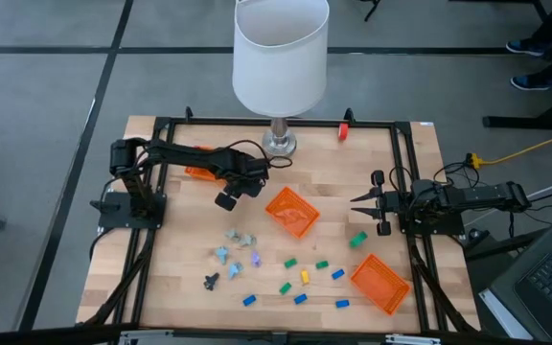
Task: Pick and place Stapler, Stapler remover, tape
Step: Put the pink tape into the top orange bin
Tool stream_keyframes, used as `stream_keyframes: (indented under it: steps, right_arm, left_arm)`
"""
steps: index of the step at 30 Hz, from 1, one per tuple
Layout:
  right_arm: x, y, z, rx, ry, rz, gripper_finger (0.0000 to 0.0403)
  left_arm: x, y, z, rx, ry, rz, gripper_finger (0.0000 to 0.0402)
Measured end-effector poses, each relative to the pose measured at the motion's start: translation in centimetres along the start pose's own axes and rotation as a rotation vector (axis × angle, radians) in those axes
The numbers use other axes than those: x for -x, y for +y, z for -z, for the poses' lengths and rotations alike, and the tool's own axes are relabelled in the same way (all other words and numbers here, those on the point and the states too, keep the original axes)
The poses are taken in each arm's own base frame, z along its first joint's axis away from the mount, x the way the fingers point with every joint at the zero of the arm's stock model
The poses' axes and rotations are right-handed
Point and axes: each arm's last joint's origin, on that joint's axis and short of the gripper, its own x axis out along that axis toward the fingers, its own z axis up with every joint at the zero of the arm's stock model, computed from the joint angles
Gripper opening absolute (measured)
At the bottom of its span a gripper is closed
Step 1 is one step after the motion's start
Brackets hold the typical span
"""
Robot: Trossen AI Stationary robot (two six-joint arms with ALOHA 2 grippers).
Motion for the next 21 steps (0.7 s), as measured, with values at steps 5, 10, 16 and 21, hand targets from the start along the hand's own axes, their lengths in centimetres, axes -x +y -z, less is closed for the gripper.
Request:
stream_keyframes:
  steps: [5, 10, 16, 21]
  right_arm:
    - [0.0, 0.0, 0.0, 0.0, 0.0, 0.0, 0.0106]
    - [0.0, 0.0, 0.0, 0.0, 0.0, 0.0, 0.0106]
    - [0.0, 0.0, 0.0, 0.0, 0.0, 0.0, 0.0106]
    - [0.0, 0.0, 0.0, 0.0, 0.0, 0.0, 0.0106]
  left_arm:
    - [0.6, 0.0, 0.2, 0.132, -0.021, -0.004, 0.0104]
    - [2.8, 0.2, 0.7, 0.274, -0.088, -0.037, 0.0104]
    - [6.9, 0.5, 2.6, 0.498, -0.229, -0.092, 0.0104]
    - [10.0, 0.8, 4.7, 0.736, -0.345, -0.133, 0.0104]
